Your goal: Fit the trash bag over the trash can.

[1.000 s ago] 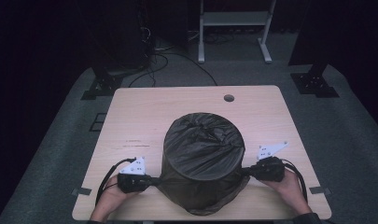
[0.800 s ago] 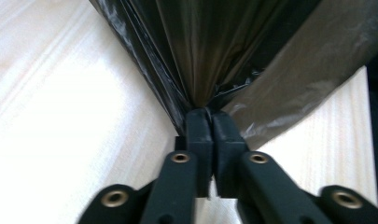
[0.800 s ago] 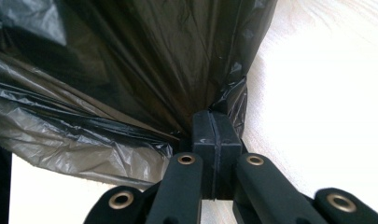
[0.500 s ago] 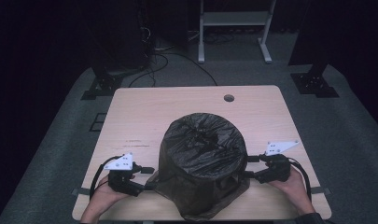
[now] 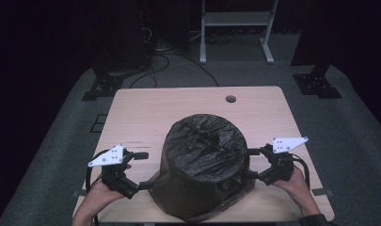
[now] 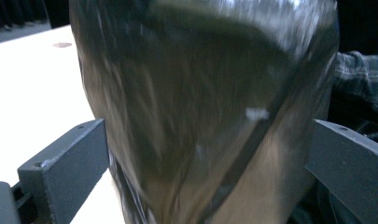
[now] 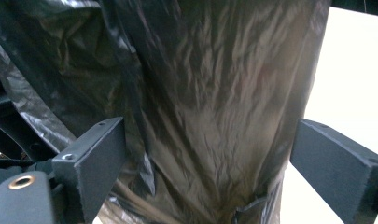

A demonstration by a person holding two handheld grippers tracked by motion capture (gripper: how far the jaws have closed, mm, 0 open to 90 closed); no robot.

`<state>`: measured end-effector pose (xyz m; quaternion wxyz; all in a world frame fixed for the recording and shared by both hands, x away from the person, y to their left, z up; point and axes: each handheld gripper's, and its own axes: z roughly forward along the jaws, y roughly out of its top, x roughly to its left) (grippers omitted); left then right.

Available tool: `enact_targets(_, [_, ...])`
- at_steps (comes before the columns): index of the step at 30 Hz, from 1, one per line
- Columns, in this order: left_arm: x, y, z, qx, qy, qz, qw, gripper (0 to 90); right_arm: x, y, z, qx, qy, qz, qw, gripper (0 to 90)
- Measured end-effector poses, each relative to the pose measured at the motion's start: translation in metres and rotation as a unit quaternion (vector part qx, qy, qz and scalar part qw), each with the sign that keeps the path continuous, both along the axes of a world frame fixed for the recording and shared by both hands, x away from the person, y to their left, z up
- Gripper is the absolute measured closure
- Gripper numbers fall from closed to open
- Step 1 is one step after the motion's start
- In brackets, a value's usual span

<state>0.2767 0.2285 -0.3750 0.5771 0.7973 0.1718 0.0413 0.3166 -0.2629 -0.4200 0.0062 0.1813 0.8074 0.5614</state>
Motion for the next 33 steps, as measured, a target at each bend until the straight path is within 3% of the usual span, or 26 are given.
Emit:
enact_targets(8, [0.007,-0.012,0.024,-0.019,-0.018,-0.013,0.9996,0.0,0.003,0.01,0.005,-0.004,-0.016,0.016,0.9997,9.5])
enact_targets(19, [0.019,-0.026,0.057,-0.012,-0.042,-0.005,0.999,0.0,0.006,0.025,0.009,-0.006,-0.021,0.037,0.9991,9.5])
enact_targets(27, [0.034,-0.046,0.081,0.009,-0.056,-0.005,0.9984,0.0,0.007,0.035,0.011,-0.007,-0.022,0.052,0.9984,9.5])
enact_targets(33, [0.043,-0.07,0.098,0.044,-0.064,-0.008,0.9969,0.0,0.008,0.041,0.012,-0.007,-0.021,0.054,0.9983,9.5])
